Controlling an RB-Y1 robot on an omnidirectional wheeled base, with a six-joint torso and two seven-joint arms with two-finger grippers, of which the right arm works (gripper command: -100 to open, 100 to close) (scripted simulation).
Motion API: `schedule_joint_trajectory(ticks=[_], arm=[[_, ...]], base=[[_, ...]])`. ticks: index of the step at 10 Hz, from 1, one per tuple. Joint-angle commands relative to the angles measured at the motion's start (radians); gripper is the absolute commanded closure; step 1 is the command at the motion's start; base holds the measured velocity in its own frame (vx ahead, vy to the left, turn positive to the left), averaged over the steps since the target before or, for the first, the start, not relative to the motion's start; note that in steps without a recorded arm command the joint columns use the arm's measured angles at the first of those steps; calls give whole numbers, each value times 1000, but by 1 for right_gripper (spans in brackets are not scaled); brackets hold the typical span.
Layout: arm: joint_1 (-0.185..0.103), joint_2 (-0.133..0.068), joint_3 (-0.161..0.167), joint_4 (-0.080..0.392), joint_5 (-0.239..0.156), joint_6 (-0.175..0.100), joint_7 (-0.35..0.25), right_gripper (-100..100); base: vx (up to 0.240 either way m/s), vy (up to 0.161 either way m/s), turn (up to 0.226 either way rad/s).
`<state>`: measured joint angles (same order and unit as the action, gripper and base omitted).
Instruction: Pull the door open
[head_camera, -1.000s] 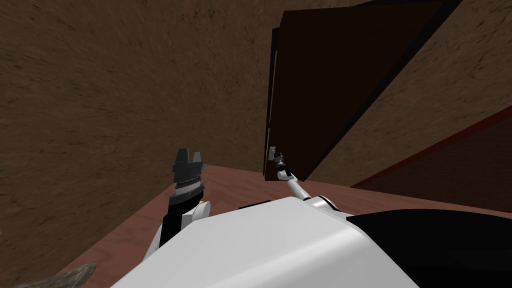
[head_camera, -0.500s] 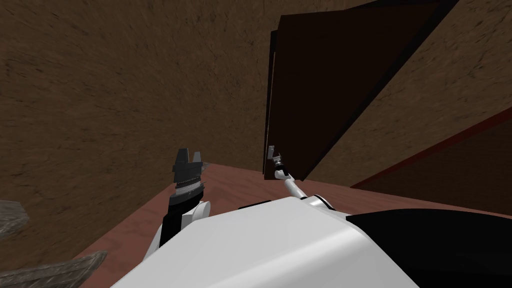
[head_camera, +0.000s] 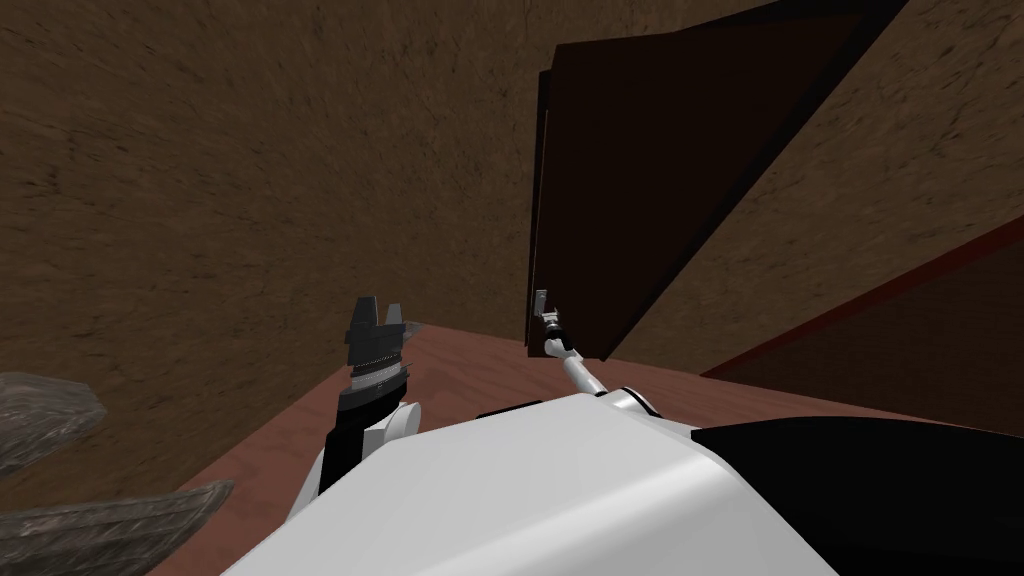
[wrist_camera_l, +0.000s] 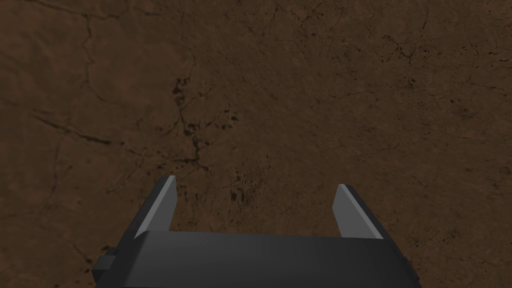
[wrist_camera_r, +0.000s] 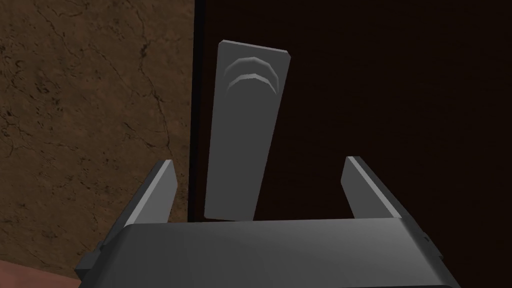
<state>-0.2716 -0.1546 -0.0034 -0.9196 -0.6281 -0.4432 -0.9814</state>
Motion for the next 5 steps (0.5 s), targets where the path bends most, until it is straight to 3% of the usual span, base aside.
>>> schedule_joint_trajectory(ticks=[1,4,5], arm=[[-3,15,-3,-11,-25,12,-33,-100],[-11,34,-3,-13,-56,20,-79,-100],[-11,29,-2,-9,-49,17,-68,-100]], base=[[-84,-38,27],[-68,-29,21],[-27,-13,6]])
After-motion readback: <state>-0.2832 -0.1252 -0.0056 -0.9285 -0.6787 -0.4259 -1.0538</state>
